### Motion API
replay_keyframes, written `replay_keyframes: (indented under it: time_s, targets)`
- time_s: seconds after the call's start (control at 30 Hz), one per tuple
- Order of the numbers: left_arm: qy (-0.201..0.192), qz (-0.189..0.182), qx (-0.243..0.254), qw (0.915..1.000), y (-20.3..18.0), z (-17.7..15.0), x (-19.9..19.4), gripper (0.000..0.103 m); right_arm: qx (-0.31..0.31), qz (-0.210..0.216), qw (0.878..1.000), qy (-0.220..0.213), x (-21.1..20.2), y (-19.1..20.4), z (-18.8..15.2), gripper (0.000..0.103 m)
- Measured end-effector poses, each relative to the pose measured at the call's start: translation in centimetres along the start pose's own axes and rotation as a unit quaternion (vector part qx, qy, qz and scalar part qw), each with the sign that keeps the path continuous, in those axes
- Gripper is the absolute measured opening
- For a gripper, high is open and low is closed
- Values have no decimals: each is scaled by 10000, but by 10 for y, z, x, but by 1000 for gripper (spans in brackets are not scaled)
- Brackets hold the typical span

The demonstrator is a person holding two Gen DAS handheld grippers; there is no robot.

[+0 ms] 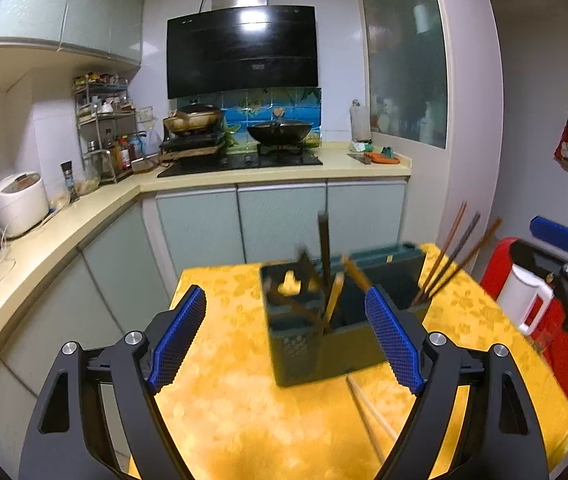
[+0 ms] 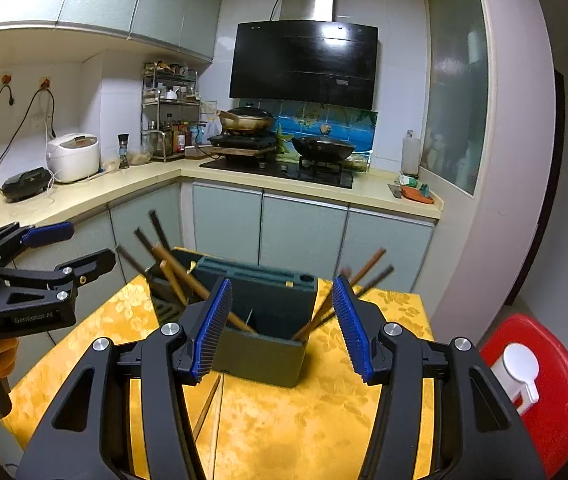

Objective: Organize utensils
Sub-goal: 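Withdraw both open tools from the holder back over the two pale chopsticks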

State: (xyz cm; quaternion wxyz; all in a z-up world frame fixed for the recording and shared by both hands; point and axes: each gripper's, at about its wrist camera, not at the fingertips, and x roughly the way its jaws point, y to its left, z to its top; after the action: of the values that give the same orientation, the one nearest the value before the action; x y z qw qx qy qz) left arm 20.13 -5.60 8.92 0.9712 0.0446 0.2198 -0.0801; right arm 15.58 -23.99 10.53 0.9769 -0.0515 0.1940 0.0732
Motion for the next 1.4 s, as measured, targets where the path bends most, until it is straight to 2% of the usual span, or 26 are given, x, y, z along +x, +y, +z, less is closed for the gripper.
replay_keyframes:
  time_s: [0.17, 0.27, 0.43, 0.7, 1.07, 1.4]
  targets:
    - [138, 91, -79, 9998, 5, -38, -7, 79, 22, -60, 9999, 91, -5, 10, -32, 51]
    - [373, 70, -254, 9990, 9, -65, -4, 79, 111, -83, 9996, 241, -3, 14, -52, 52]
    - [656, 204, -195, 9974, 9, -106, 1, 79, 307, -149, 9984, 448, -3, 19, -85, 53]
    - [1072, -4, -200, 9940, -5, -164, -4, 79, 585, -126, 9953, 767, -4, 19, -136, 53]
    - [1220, -295, -70, 9921, -40, -199, -23, 79, 703, -96, 9930, 939, -15, 18, -180, 53]
    - [1068, -311, -107, 9937, -62, -203, -51, 79, 752, -98, 9927, 938, -24, 16, -188, 53]
